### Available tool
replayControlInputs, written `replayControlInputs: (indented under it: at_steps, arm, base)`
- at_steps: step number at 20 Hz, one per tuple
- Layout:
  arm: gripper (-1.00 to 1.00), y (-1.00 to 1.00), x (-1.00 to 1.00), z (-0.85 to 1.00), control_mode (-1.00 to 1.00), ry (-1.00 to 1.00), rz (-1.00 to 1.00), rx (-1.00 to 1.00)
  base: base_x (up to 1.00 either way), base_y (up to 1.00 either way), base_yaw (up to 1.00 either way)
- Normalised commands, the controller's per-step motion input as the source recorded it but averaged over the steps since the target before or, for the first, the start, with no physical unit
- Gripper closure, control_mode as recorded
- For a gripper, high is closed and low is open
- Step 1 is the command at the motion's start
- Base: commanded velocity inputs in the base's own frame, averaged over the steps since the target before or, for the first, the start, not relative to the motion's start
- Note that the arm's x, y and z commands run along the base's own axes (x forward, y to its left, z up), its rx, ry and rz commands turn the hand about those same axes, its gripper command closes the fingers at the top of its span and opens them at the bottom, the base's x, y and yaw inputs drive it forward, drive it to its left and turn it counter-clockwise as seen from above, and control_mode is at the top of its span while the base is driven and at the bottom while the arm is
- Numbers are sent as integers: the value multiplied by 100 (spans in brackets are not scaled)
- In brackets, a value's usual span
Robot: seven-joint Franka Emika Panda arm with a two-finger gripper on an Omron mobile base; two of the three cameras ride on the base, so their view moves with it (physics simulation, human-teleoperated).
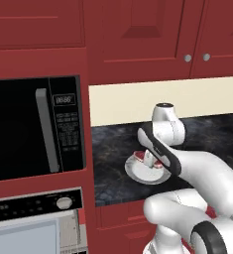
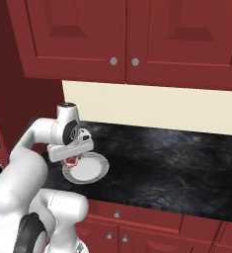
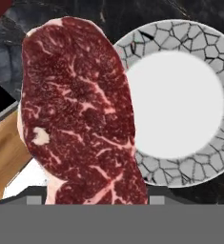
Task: Place the steak on the bottom rack of the oven.
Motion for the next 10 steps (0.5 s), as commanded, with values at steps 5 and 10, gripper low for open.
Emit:
replayControlInputs:
  at_steps: [5, 10]
  arm:
    - [100, 55, -94, 15, -100, -3, -13, -1]
    - [100, 70, -93, 9, -100, -13, -17, 0]
  base:
    - [0, 0, 0]
    - [0, 0, 0]
